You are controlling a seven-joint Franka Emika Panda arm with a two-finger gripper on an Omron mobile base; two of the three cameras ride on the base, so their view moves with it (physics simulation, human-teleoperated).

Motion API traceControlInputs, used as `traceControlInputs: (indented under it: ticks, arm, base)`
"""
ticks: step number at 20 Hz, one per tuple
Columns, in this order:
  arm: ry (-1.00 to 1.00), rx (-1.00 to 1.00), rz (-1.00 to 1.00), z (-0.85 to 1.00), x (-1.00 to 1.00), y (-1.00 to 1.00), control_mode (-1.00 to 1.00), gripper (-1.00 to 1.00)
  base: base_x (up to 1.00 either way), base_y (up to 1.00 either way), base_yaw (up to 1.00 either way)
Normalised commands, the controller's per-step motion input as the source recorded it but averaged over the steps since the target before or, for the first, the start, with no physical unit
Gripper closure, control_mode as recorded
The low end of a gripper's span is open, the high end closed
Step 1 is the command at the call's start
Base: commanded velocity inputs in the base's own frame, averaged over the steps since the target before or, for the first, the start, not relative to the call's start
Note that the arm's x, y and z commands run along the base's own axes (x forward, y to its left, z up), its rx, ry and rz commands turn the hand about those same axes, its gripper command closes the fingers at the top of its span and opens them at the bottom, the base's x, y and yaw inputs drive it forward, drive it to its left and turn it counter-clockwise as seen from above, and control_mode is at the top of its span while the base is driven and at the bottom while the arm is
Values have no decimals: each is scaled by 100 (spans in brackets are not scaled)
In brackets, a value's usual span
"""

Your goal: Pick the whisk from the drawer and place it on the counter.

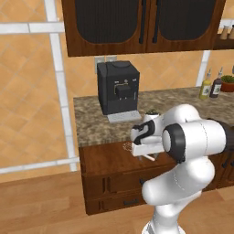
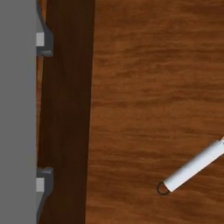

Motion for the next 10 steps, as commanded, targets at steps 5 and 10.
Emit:
traceControlInputs:
  ticks: [5, 10]
  arm:
    - [0, 0, 0, -50, 0, 0, -100, -100]
    - [0, 0, 0, -35, -5, -3, -100, -100]
  base:
    - [0, 0, 0]
    - [0, 0, 0]
